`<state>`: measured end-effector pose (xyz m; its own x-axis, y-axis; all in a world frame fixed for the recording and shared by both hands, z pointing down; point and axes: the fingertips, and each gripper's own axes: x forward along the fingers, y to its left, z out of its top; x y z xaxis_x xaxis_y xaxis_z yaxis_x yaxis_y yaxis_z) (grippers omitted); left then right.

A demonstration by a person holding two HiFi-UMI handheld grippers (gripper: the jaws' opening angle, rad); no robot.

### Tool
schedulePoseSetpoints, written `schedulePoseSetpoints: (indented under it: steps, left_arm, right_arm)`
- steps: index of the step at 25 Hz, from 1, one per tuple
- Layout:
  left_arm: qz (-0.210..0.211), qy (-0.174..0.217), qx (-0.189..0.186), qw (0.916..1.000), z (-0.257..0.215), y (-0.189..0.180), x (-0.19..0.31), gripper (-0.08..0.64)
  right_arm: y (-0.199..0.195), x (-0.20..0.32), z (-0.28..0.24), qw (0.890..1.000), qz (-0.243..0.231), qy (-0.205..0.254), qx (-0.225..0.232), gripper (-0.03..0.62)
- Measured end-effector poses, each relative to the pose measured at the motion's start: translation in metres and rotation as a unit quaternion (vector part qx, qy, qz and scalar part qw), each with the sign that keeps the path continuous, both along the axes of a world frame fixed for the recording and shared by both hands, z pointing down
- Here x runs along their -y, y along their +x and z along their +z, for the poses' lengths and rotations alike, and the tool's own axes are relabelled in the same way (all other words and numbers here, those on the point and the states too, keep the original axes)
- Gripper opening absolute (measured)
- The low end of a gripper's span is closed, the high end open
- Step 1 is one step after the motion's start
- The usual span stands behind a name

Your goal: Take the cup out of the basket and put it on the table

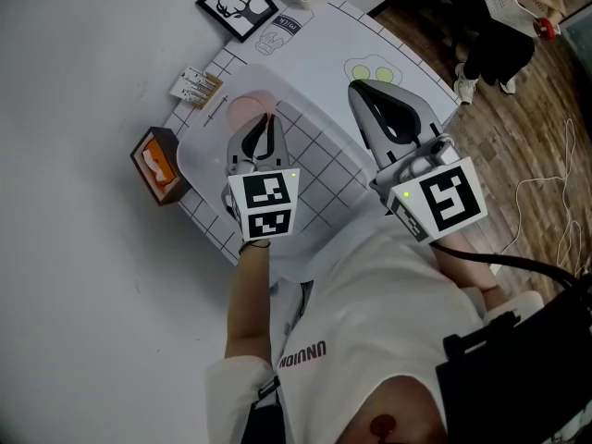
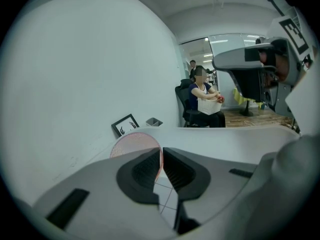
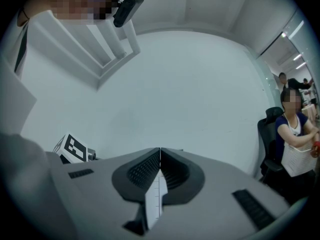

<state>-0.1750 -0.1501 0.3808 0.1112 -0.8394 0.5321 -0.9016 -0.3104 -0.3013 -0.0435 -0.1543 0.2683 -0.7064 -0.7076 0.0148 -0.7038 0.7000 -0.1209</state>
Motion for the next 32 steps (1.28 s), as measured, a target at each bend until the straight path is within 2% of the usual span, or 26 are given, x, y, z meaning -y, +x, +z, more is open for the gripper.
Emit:
schedulePoseSetpoints:
  steps: [27,32]
  left_arm:
    - [-0.020,0.074,-0.013,0.9970,-0.036,0.001,-0.005,0.029]
    - [-0.022,0.098,-0.016,0.9948,-0.044,0.001,-0.007,0.029]
  right_arm:
    - [-0.002,0.000,-0.001,1.000,-0.003,-0.001,-0.001,0.020]
    - [-0.002,-0.001,0.000,1.000,-0.004,0.000,-0.001,0.020]
